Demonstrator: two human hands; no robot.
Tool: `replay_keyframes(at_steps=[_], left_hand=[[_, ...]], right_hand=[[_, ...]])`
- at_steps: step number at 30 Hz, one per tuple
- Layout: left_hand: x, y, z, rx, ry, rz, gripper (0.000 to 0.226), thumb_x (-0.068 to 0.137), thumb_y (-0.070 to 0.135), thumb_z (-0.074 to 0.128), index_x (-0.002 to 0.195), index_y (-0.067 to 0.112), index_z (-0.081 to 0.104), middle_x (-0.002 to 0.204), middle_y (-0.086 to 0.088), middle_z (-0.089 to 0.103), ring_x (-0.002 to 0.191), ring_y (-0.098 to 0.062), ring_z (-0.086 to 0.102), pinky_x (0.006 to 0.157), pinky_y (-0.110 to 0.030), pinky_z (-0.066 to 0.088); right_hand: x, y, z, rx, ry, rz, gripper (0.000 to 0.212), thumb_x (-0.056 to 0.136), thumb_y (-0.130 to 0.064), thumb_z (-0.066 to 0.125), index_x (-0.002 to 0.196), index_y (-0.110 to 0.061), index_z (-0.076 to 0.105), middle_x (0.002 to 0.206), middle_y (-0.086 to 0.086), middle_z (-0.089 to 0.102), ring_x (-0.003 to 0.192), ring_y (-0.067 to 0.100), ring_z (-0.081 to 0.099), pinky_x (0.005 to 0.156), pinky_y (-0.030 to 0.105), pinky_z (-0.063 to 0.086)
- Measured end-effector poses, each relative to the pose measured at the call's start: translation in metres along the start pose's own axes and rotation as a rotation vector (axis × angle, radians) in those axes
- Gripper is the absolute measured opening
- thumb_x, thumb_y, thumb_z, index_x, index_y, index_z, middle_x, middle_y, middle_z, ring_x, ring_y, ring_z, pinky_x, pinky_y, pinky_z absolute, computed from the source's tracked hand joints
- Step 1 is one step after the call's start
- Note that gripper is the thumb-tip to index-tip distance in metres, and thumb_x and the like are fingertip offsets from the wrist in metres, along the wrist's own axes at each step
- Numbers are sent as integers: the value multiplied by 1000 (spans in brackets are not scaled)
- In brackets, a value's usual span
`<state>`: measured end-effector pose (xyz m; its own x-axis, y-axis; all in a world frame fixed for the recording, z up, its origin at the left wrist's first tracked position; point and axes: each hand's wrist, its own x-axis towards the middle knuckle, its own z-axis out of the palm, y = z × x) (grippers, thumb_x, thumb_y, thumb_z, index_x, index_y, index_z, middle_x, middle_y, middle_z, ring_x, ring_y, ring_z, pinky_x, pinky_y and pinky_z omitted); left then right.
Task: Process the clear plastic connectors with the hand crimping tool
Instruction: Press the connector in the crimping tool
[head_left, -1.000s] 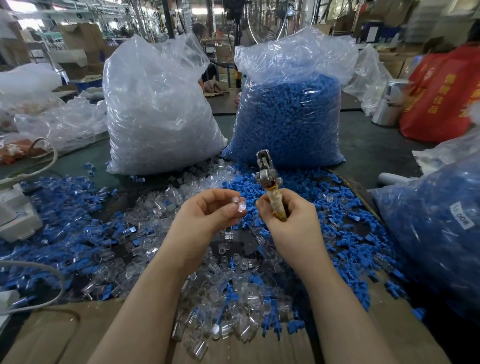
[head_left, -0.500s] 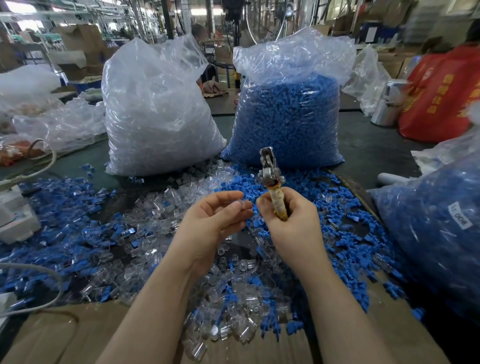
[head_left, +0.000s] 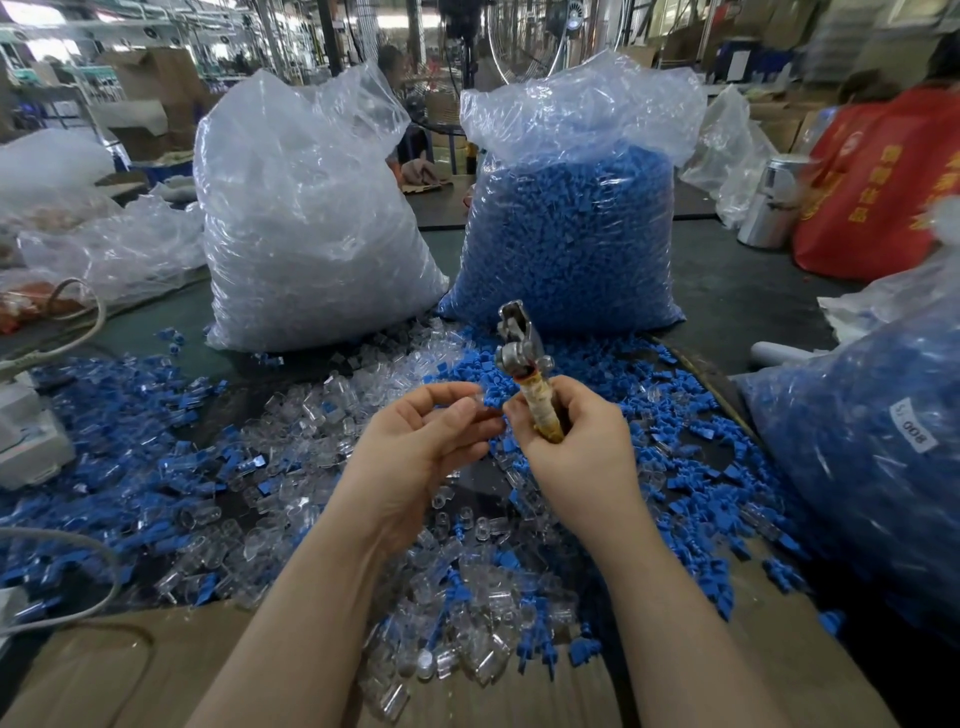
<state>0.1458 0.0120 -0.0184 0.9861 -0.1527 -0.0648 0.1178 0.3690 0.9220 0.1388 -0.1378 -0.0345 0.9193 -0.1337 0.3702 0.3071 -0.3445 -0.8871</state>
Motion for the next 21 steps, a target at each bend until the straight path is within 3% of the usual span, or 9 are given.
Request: replay_keyframes(at_steps=[6, 9, 13, 21], left_hand=[[-1, -2, 2, 103, -20, 36, 30, 77, 17, 65, 105, 6, 64, 95, -11, 76, 86, -17, 74, 75, -26, 60], [-1, -5, 3, 181, 45, 71, 20, 84, 12, 66, 103, 8, 69, 96, -9, 76, 89, -17, 73, 78, -28, 59], [-2, -5, 4, 327, 126, 174, 13, 87, 7, 69, 97, 14, 75, 90, -2, 77, 82, -10, 72, 72, -19, 55], [-6, -2, 7, 472, 159, 279, 18, 78, 7, 79, 93, 18, 77, 86, 3, 78, 85, -12, 74, 76, -20, 58]], right_hand=[[1, 2, 1, -10, -10, -16, 28, 89, -24, 71, 67, -26, 53, 60, -17, 56, 51, 2, 47, 50, 16, 39], [0, 2, 2, -17, -2, -30, 33, 89, -22, 71, 64, -29, 50, 58, -19, 55, 51, 1, 48, 50, 14, 38], [0, 3, 1, -7, 3, -33, 32, 89, -22, 70, 64, -28, 50, 58, -18, 56, 51, 1, 47, 49, 14, 37], [-1, 4, 0, -4, -30, -12, 31, 90, -22, 69, 65, -25, 51, 56, -15, 54, 48, 2, 42, 46, 17, 35]])
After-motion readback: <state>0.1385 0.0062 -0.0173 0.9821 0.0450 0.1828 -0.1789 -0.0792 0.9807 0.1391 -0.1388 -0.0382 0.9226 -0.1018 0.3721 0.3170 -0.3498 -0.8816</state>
